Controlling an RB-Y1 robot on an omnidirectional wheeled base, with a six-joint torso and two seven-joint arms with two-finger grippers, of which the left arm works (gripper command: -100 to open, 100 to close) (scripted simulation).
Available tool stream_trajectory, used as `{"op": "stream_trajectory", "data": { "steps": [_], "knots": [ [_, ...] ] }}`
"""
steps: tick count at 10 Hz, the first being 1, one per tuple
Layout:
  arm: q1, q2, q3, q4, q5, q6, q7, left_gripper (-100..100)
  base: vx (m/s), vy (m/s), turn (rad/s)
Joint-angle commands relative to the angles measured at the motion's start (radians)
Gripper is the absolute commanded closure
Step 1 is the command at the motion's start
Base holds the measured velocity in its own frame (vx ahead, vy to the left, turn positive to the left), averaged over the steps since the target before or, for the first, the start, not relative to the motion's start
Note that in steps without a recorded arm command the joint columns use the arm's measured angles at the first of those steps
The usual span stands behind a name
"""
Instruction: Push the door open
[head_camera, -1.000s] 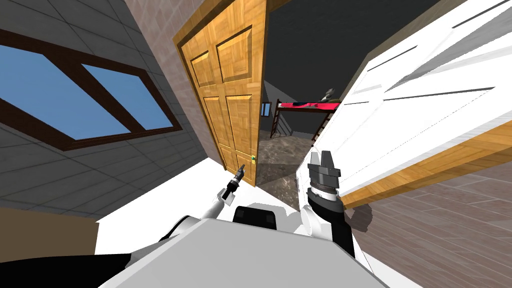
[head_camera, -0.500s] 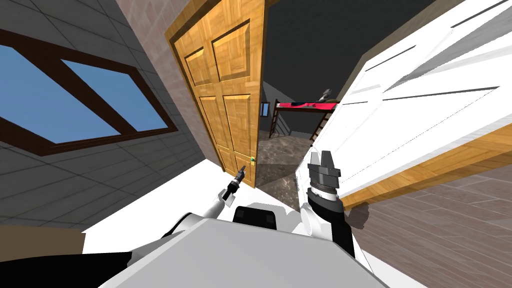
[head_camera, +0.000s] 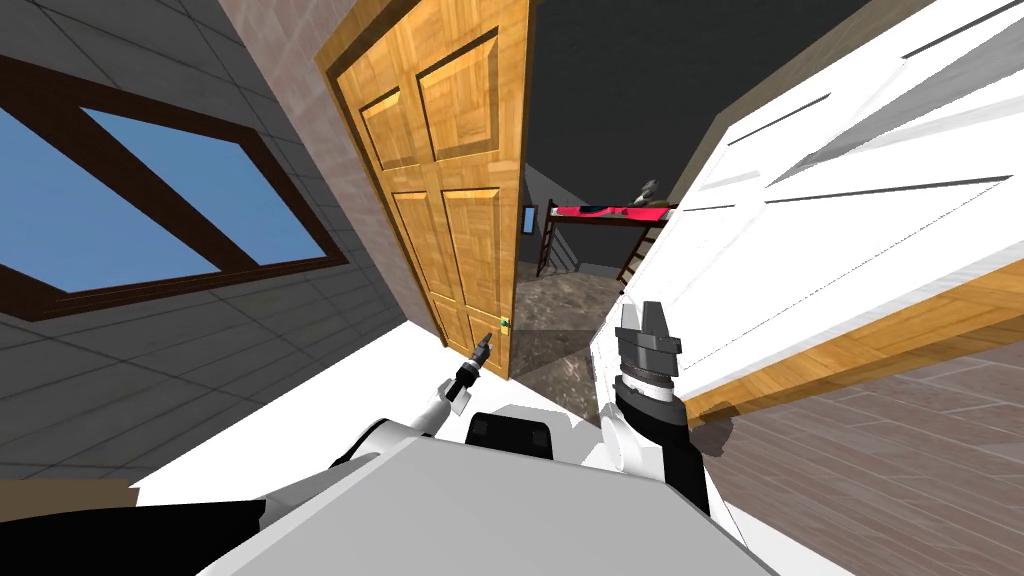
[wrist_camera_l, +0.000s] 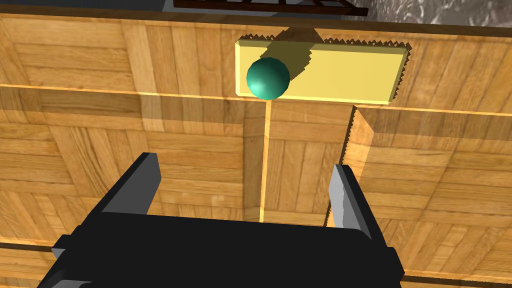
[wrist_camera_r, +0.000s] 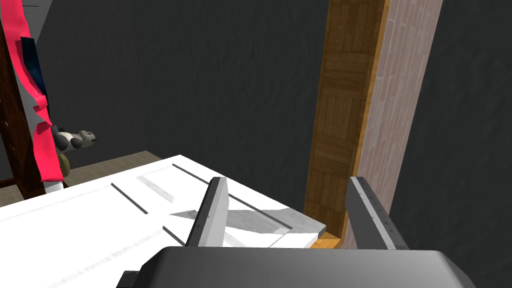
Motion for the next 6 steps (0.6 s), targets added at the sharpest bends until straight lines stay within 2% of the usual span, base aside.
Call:
{"op": "stream_trajectory", "data": {
  "steps": [1, 6],
  "knots": [
    [-0.001, 0.0, 0.002, 0.002, 0.002, -0.001, -0.004, -100, 0.164, -0.022, -0.022],
    [0.001, -0.008, 0.011, 0.007, 0.012, 0.0, -0.02, -100, 0.176, -0.064, -0.03]
  ]
}}
